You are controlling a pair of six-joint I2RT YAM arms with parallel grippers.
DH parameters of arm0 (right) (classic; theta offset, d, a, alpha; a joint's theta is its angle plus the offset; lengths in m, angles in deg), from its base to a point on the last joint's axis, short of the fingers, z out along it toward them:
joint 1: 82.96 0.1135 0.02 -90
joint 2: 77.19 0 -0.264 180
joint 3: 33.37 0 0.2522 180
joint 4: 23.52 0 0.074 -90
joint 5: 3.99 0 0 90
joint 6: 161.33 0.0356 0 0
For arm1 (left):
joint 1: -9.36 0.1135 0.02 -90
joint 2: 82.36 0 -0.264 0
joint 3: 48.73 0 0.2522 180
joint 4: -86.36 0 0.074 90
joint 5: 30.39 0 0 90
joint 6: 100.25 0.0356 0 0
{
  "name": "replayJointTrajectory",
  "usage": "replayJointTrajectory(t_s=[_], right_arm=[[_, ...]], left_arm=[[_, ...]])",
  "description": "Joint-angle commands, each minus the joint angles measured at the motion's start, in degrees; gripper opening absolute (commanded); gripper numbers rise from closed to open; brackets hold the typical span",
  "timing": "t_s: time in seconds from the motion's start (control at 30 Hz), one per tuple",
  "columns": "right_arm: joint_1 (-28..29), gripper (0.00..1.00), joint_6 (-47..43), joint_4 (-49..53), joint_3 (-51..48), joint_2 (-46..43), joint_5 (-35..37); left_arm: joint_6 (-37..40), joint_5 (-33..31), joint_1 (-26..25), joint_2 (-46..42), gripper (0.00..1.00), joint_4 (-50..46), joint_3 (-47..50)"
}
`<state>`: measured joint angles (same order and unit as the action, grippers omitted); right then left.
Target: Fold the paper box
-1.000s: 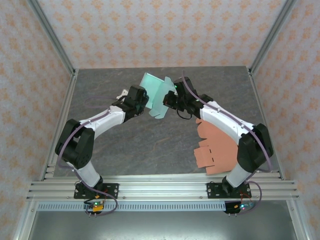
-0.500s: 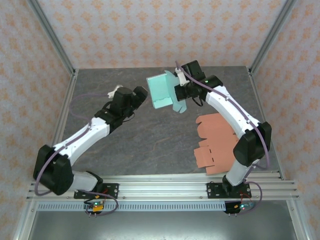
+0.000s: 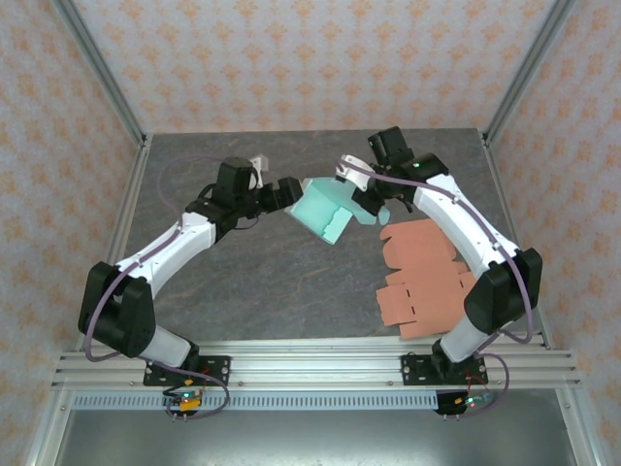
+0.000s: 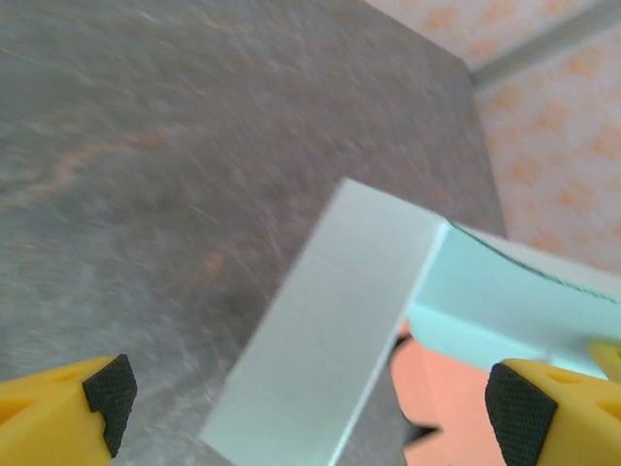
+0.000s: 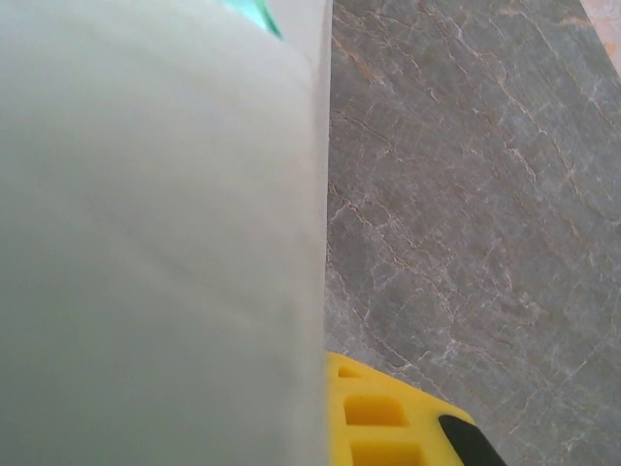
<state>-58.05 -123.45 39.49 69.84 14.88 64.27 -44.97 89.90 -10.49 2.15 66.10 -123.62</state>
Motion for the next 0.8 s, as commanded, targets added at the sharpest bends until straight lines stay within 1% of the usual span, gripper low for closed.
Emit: replayJointTrajectory(t_s=[0.0,0.1,0.17,0.23,0.3,0.33,0.4,0.5,0.57,0.63,0.67,0.7,0.77], right_arm=[[-1.4,0.0,-6.5,-0.8,-1.0,-1.6,-5.5],[-2.6,0.0,-8.2,2.6,-0.2,-0.7,-10.6],[-2.6,0.0,-10.8,4.3,-0.4,-0.6,-13.2],[-2.6,0.0,-11.4,4.3,-0.8,-0.6,-13.9],[-2.6,0.0,-12.8,5.8,-0.5,-0.3,-14.7],[-2.6,0.0,-14.0,7.1,-0.2,-0.2,-15.5],[-2.7,0.0,-15.6,8.6,0.2,-0.1,-16.9],[-2.7,0.0,-15.8,8.4,0.0,-0.1,-17.6],[-2.8,0.0,-15.7,8.2,0.1,0.0,-17.7],[-2.9,0.0,-15.5,7.8,0.0,-0.1,-17.8],[-3.1,0.0,-15.5,7.5,0.0,-0.1,-18.1],[-3.3,0.0,-15.3,7.3,-0.1,-0.2,-18.3],[-3.4,0.0,-14.9,6.8,-0.2,-0.2,-18.8]], left_arm=[[5.4,12.2,0.1,-2.4,0.95,3.3,2.2],[9.6,15.1,0.1,-3.7,0.98,2.8,3.0],[12.7,16.6,0.1,-3.4,0.98,1.9,2.8],[16.9,15.0,0.1,-2.6,0.98,-1.9,1.5],[20.4,14.9,0.2,-1.7,0.97,-5.7,-0.5],[21.7,15.4,0.2,-1.2,0.95,-7.1,-1.4],[23.0,19.0,0.2,0.0,0.87,-7.1,-2.0],[22.6,23.5,0.1,2.2,0.66,-6.0,-2.5],[22.3,24.5,0.1,2.9,0.58,-6.0,-2.3],[22.3,24.7,0.1,2.7,0.54,-5.1,-1.4],[22.4,24.5,0.1,2.5,0.54,-5.0,-1.3],[22.4,24.1,0.1,2.5,0.55,-5.1,-1.3],[21.0,23.3,0.1,2.5,0.61,-5.0,-1.4]])
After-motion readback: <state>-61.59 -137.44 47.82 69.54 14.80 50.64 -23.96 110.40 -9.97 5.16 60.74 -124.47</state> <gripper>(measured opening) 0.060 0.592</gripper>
